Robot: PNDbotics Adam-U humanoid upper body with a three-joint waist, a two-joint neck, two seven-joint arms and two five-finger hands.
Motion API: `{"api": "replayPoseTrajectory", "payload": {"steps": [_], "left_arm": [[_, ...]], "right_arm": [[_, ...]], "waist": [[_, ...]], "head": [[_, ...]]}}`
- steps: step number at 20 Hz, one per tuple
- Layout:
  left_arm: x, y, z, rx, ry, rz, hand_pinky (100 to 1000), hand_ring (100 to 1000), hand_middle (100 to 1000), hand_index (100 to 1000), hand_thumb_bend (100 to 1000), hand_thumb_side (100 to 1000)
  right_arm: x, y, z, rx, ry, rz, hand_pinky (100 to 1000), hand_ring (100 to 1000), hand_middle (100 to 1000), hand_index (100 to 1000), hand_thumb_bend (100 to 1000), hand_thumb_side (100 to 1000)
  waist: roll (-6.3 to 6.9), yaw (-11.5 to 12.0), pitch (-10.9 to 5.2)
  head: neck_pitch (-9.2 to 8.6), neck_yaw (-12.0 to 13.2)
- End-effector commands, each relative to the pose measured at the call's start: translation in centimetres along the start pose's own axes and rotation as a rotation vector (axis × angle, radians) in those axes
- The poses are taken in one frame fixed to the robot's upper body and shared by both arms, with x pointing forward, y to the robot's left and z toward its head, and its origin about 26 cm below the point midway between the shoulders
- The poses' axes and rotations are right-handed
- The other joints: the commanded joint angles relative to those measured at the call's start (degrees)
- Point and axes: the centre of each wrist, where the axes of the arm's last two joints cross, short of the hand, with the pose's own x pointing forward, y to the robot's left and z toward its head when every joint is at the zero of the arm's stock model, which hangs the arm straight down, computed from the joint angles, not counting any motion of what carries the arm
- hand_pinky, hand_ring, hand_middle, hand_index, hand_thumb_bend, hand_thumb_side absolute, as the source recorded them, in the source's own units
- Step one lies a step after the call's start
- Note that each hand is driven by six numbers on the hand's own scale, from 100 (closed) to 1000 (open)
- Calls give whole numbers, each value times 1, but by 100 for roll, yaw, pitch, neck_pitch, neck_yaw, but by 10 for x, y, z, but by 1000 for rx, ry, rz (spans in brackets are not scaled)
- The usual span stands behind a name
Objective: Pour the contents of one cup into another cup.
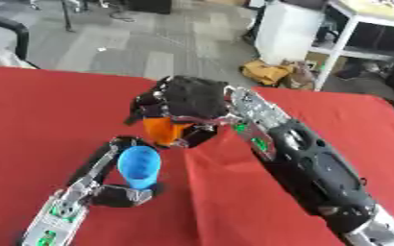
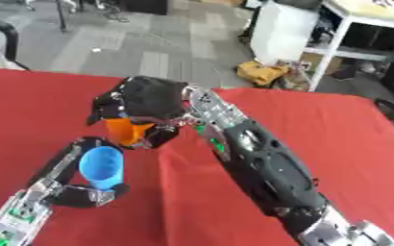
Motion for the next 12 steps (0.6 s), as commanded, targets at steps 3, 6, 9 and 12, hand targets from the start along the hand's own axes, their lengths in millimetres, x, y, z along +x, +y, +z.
{"api": "replayPoseTrajectory", "payload": {"steps": [3,6,9,12], "left_arm": [[6,5,-9,1,-27,-6,377,493,503,680,512,100],[6,5,-9,0,-27,-4,378,493,503,680,512,100],[6,5,-9,1,-28,-2,378,493,503,679,511,100],[6,4,-9,2,-27,-1,378,493,503,680,511,100]], "right_arm": [[-6,-17,3,-2,-1,98,502,488,712,830,305,100],[-5,-17,2,0,-2,121,504,489,713,830,304,100],[-5,-18,2,2,-5,144,507,490,714,830,304,100],[-5,-17,2,7,-3,163,510,490,715,829,304,100]], "waist": [[59,-21,-109],[55,-20,-113],[51,-16,-116],[46,-12,-119]], "head": [[-49,-4],[-49,-6],[-48,-3],[-47,-5]]}}
